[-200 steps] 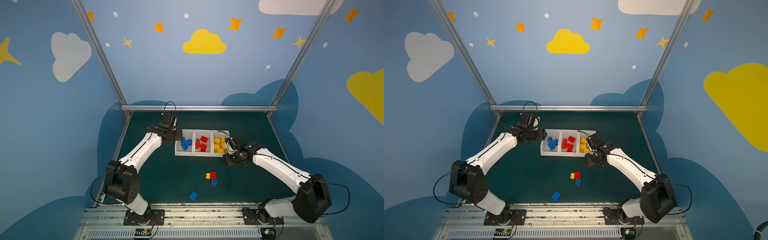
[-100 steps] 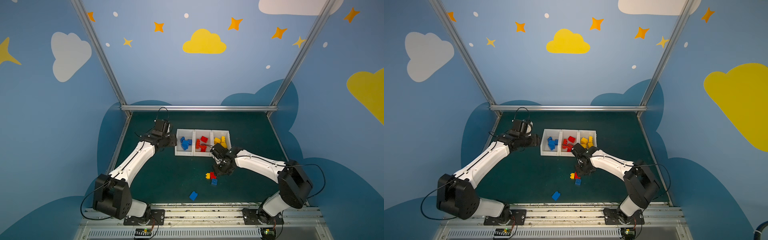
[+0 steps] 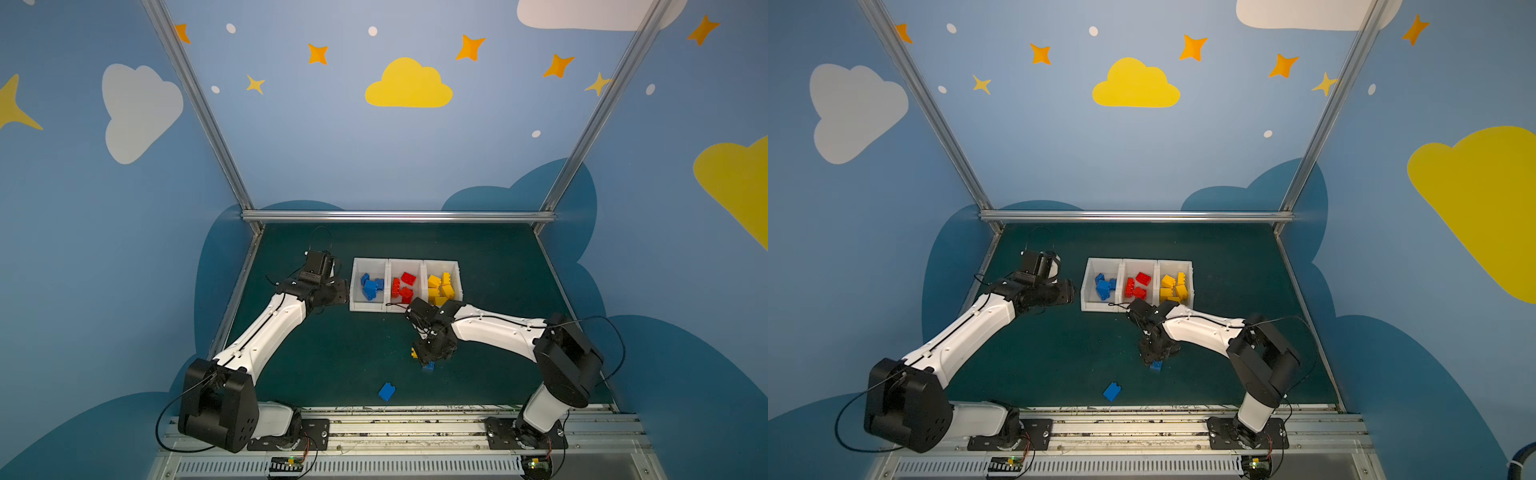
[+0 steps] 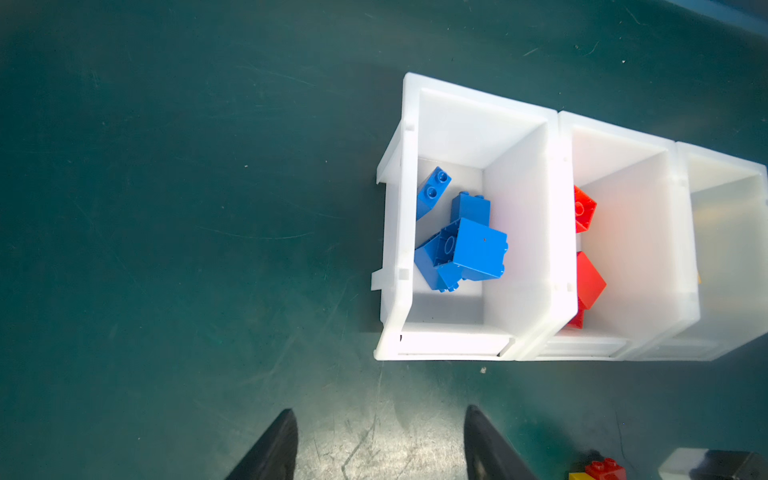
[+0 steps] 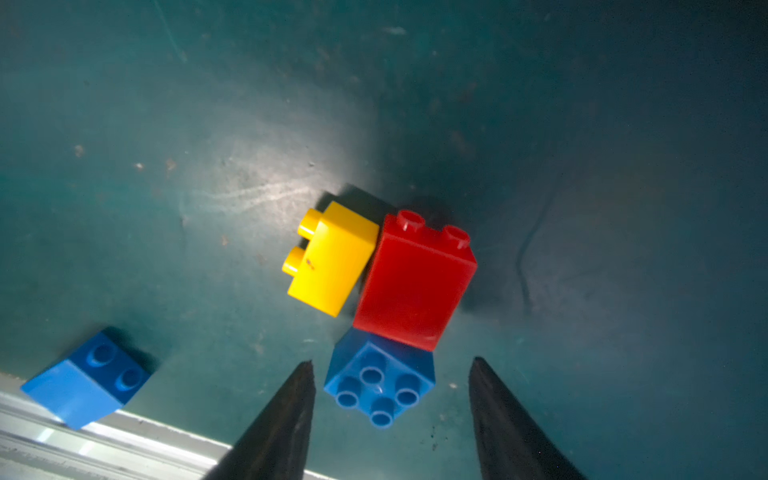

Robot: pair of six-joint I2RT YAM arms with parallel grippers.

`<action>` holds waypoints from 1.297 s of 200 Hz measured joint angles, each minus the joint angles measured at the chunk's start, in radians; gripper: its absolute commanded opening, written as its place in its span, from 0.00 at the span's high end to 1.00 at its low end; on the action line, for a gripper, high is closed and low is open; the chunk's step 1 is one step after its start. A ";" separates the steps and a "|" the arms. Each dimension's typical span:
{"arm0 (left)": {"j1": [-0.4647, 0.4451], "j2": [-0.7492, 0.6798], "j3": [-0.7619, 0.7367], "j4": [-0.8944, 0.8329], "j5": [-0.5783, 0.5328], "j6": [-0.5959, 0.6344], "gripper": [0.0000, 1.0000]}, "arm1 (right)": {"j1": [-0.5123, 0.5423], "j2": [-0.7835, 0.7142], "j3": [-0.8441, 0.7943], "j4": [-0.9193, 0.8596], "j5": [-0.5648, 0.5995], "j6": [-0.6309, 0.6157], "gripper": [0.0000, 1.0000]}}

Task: Sort the legos into containers by color
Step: 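Lower the right gripper onto a blue brick beside the red brick while the left withdraws, then carry the blue brick with the right gripper and release it into the blue compartment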

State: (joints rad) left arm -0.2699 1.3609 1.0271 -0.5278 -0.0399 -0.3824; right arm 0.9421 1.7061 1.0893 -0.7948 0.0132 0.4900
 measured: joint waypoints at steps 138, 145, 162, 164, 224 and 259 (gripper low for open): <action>0.000 -0.022 -0.016 0.011 0.011 -0.015 0.36 | 0.005 0.016 -0.064 -0.018 0.016 0.089 0.68; 0.000 -0.022 -0.017 0.012 0.011 -0.015 0.36 | 0.005 0.014 -0.066 -0.016 0.015 0.089 0.72; 0.000 -0.022 -0.018 0.013 0.011 -0.015 0.36 | 0.005 0.004 -0.068 -0.013 0.014 0.090 0.78; 0.000 -0.022 -0.018 0.013 0.011 -0.015 0.36 | 0.005 0.003 -0.068 -0.013 0.014 0.090 0.78; 0.001 -0.053 -0.048 0.013 0.010 -0.026 0.36 | 0.005 -0.037 0.001 -0.053 0.027 0.044 0.79; 0.001 -0.114 -0.096 0.011 0.005 -0.037 0.36 | -0.005 -0.024 0.227 -0.094 0.055 -0.066 0.79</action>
State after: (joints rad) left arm -0.2691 1.2469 0.9310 -0.5171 -0.0345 -0.4198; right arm 0.9371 1.6821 1.3159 -0.8890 0.0681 0.4244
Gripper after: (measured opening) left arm 0.641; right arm 0.330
